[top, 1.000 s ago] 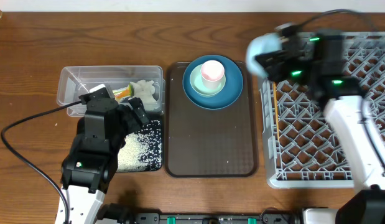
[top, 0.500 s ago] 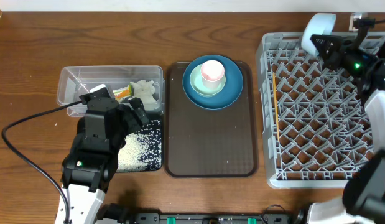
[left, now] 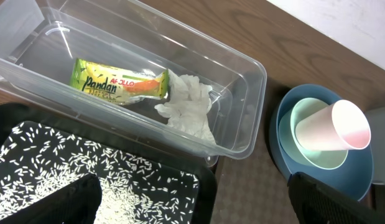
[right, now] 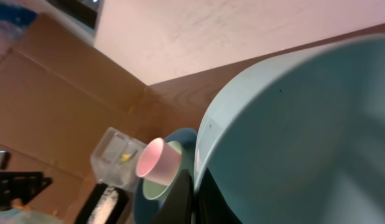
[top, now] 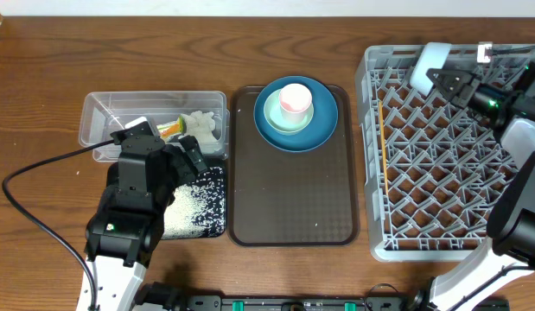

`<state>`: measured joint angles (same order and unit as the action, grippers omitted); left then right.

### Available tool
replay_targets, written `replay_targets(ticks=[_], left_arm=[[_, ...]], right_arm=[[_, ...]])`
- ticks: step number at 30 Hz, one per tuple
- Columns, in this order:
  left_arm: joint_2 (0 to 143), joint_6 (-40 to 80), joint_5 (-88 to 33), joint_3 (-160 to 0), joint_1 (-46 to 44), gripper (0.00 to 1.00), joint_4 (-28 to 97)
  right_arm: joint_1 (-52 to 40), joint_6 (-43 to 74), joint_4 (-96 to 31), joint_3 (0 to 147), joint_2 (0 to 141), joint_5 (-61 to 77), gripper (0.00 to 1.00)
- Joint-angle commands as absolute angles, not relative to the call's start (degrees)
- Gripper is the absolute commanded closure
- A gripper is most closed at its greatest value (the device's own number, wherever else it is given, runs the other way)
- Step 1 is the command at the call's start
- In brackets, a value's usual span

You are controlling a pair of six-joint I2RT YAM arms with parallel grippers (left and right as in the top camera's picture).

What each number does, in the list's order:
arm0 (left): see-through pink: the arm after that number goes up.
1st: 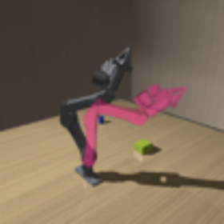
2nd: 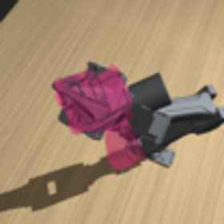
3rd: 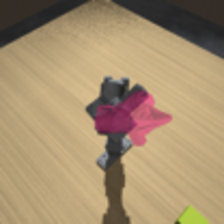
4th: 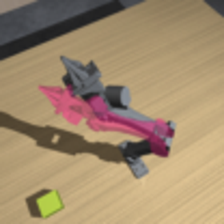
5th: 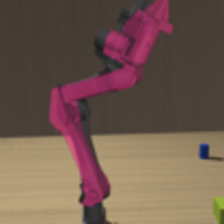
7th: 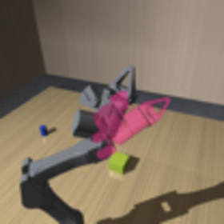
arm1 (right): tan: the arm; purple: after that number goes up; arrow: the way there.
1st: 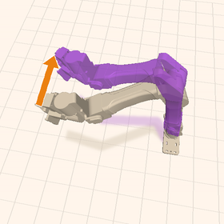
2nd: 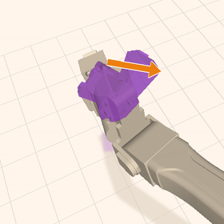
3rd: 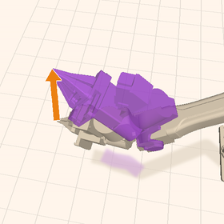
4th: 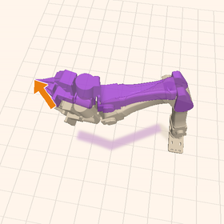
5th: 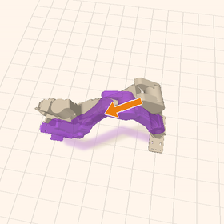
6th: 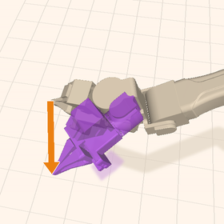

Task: Sort waste into correct bins and load items into the dishwasher rack
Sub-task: 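Lift the light-blue bowl and carry it into the grey rack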

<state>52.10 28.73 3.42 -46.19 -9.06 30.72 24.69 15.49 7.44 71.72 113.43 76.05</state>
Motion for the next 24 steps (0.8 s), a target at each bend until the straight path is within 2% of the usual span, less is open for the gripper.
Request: replay_targets(ticks=[1,17,23,24], left_arm=[[52.1,29.2,4.6,-46.0,-8.8,0.02,30.9],[52.1,29.2,4.6,-46.0,-8.8,0.02,30.9],[52.1,29.2,4.6,-46.0,-8.8,0.02,30.9],[52.1,29.2,4.5,-46.0,-8.8,0.02,30.9]], right_arm=[[26.0,16.8,6.2,72.2,114.3,83.5,0.99],[33.9,18.6,-3.6,72.2,114.3,85.7,0.94],[36.0,18.6,-5.6,72.2,114.3,85.7,0.81],[36.3,18.6,-6.0,72.2,114.3,85.5,0.74]])
